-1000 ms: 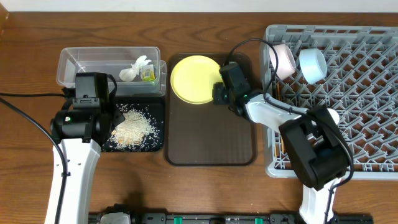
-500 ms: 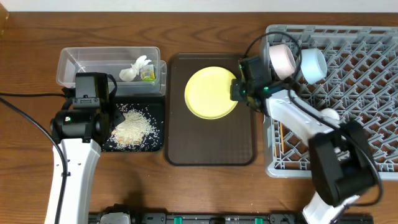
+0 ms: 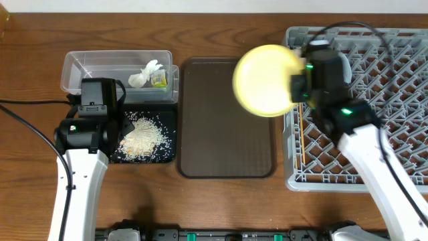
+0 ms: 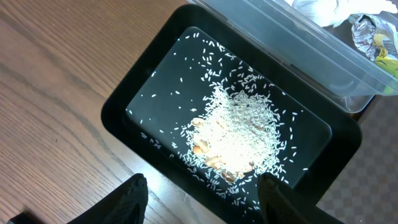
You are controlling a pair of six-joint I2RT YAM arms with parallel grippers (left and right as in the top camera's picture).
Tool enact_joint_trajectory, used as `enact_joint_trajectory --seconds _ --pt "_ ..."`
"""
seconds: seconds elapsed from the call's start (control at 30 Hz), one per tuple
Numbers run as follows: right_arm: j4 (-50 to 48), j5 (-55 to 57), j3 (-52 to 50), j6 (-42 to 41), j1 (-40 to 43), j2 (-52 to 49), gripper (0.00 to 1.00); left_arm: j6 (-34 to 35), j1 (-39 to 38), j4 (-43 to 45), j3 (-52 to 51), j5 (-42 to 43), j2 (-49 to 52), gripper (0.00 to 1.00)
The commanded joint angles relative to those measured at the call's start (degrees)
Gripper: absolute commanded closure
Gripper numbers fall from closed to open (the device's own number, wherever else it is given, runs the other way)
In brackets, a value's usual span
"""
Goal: Sort waste into correct bins and load items into the dishwasher rack
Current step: 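Carry the yellow plate into the rack and stand it upright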
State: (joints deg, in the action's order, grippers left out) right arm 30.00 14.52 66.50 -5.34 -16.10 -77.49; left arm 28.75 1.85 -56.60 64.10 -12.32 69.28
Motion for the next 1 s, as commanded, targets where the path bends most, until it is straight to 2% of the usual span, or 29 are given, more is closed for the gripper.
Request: enact_joint_trajectory --seconds 0.0,0.23,0.33,0.57,0.87,0.9,0.97 --pt "1.2 12.3 -0.1 11.9 3.3 3.7 0.99 0.9 0.3 0.0 0.3 -0.1 0.0 0.41" --pt "1.4 33.6 -0.1 26.6 6.8 5.6 0.99 0.9 0.3 0.2 0.3 -0.1 0.0 0.41" --pt "2.3 35.6 -0.1 28.6 6.8 5.0 0.99 0.9 0.3 0.2 0.3 -0.1 0.0 0.41" --pt "7.0 34.7 -0.1 22.9 6.6 1.1 0.99 0.9 0.3 0.1 0.3 -0.1 0.0 0.41" --pt "9.2 21.8 -0.1 12.2 5.1 -3.5 0.99 0.9 0.3 0.3 0.3 0.8 0.0 0.4" --pt "9.3 19.9 -0.1 11.0 5.2 -3.5 0.97 0.9 0.3 0.6 0.3 1.5 0.0 0.33" --pt "9.2 17.4 -0.1 7.2 5.2 -3.3 0.79 0.3 0.3 1.7 0.3 3.1 -0.1 0.31"
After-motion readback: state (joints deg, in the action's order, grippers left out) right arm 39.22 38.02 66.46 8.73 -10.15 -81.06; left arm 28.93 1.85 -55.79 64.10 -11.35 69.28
